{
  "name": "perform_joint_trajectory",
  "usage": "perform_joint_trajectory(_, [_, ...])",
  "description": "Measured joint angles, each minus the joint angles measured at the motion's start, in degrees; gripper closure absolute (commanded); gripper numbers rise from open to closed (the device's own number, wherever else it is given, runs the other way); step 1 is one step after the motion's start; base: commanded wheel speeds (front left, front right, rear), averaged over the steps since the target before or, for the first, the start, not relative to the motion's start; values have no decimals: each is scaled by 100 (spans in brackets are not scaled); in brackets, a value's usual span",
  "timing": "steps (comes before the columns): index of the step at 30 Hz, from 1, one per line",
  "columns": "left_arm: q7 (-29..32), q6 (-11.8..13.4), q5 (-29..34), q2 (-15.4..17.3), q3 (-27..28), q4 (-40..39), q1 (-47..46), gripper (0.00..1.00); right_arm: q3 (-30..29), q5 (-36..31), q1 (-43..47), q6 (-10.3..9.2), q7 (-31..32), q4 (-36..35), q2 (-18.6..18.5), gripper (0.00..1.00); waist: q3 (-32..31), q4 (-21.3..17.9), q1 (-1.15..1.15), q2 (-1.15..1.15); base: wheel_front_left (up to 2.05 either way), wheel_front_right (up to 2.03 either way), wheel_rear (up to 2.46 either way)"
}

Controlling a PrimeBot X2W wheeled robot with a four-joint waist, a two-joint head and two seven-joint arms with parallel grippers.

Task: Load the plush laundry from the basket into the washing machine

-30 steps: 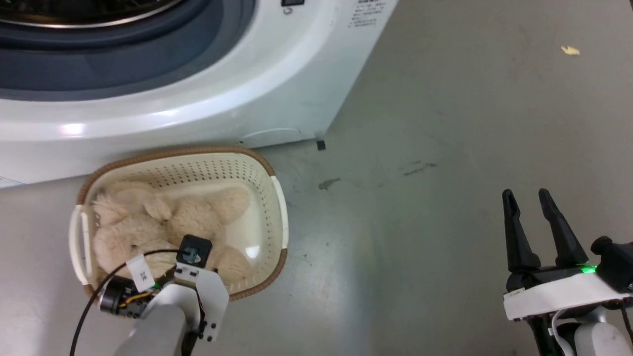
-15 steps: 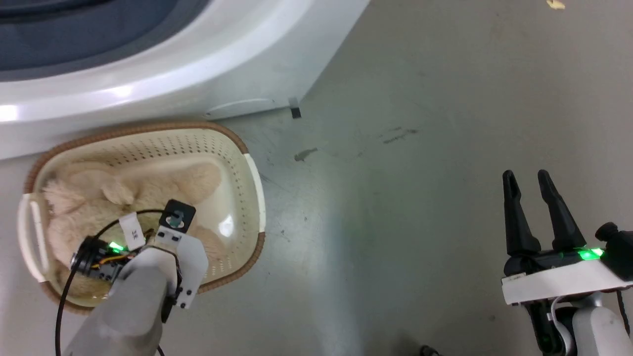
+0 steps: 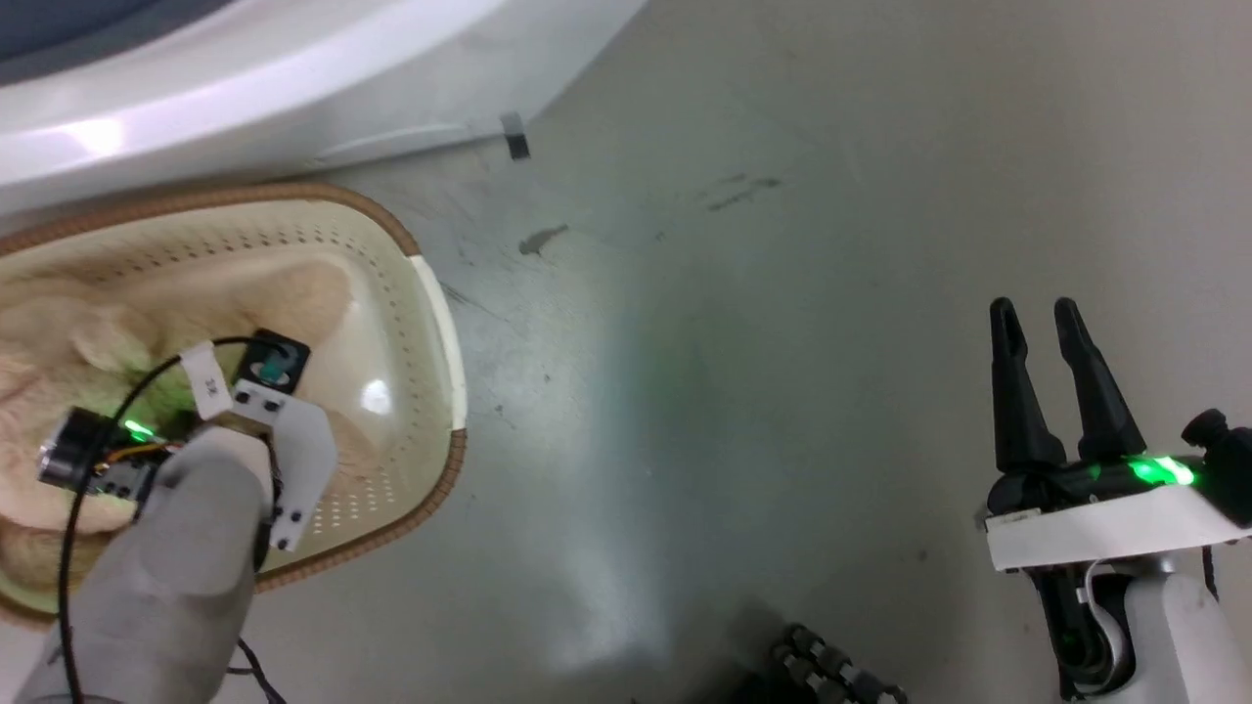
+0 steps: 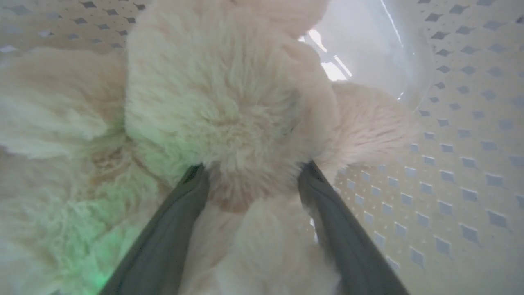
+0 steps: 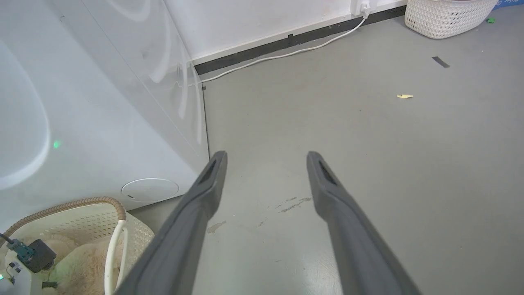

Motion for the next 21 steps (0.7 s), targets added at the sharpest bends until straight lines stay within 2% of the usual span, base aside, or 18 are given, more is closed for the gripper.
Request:
perform_joint_trajectory(4, [-157,34,-14,158,-102,31,-135,0,46,172,-96,1,-52,41,1,0,252,-133,0,0,0,0,0])
perform_joint_trajectory(14, [-81,219,-304,339,-48,37,-267,0,152,311,-217,1,-96,119,1,0,677,-317,0,0,0,0,0])
perform_joint_trajectory(15, [-80,218,-334,339,-42,24,-257,35,157,310,-217,1,-96,135,1,0,684,-310,-1,0,0,0,0])
perform_joint_trajectory(16, [-99,218,-353,339,-42,-7,-253,100,157,308,-217,1,-96,154,1,0,688,-299,0,0,0,0,0])
perform_joint_trajectory(21, [-268,167,-493,297,-2,-81,-122,100,144,196,-215,1,-96,185,1,0,580,-224,0,0,0,0,0])
